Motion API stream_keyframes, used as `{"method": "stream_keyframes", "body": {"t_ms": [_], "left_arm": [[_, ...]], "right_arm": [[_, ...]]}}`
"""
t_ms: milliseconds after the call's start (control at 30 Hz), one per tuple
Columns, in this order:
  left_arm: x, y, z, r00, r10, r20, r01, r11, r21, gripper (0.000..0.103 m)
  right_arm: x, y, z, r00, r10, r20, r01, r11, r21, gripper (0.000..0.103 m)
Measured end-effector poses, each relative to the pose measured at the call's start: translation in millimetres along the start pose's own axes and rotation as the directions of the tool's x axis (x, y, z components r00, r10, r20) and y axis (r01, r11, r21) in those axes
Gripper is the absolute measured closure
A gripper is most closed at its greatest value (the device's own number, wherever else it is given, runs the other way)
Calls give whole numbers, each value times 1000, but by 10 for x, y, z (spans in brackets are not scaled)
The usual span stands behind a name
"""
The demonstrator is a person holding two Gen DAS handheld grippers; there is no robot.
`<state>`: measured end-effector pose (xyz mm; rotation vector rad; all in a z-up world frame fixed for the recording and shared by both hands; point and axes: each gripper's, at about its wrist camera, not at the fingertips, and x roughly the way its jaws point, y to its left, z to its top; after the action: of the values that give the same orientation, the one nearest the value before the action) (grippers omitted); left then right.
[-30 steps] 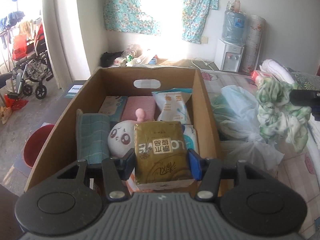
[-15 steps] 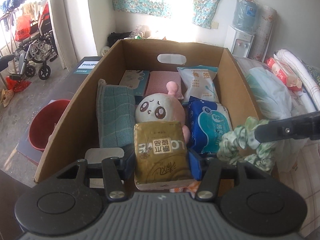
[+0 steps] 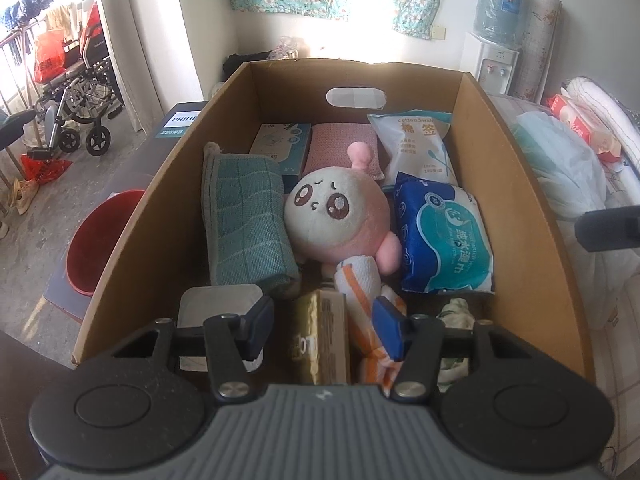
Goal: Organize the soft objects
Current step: 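Open the left gripper to drop the gold packet while the right gripper releases the scrunchie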
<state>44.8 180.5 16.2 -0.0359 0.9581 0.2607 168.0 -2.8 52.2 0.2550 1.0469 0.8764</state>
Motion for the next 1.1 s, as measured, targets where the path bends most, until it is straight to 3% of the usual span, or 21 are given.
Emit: {"method": "stream_keyframes", "body": {"t_ms": [233,367,633,700,800,933,1100], "left_arm": [[-59,43,5,1000,13,2,-13,999,-32,45],[-195,79,11,999,-23,38,26,997,-73,40],[-526,-116,-36,985,-98,139,104,994,-37,23],[-601,-200,-62,979,-125,160,130,991,-18,18],[-689,-340,-98,971,-158,180,160,987,6,10],[-776,-518,-122,966,-184,185,180,983,34,7],[-849,-647,-184,967,-183,176,179,983,39,2]], "right_arm": [[-104,-97,-6,999,15,29,-16,999,30,58],[-187,-150,-64,997,10,72,-15,998,56,57],[-496,-141,-452,971,-92,219,75,993,88,44],[-598,-139,-569,962,-117,249,91,990,111,30],[-764,-114,-737,943,-156,294,121,984,133,21],[-942,-50,-929,914,-232,332,194,970,144,17],[-1104,88,-1113,862,-349,369,327,937,122,2]]}}
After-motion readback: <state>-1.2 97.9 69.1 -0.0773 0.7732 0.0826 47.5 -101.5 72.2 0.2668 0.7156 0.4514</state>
